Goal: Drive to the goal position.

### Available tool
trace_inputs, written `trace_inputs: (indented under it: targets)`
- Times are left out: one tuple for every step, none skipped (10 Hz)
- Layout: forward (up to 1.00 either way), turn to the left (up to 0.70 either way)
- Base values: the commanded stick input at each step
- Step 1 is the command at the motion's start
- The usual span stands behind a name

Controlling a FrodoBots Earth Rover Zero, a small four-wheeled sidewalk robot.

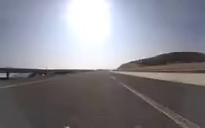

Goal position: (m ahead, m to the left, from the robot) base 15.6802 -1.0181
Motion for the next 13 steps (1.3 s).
trace_inputs:
  targets:
    - [1.00,0.00]
    - [1.00,0.00]
    - [1.00,0.00]
    - [1.00,0.00]
    - [1.00,0.00]
    - [1.00,0.00]
    - [1.00,0.00]
    - [1.00,0.00]
    - [1.00,0.00]
    - [1.00,0.00]
    - [1.00,0.00]
    - [1.00,0.00]
    - [1.00,0.00]
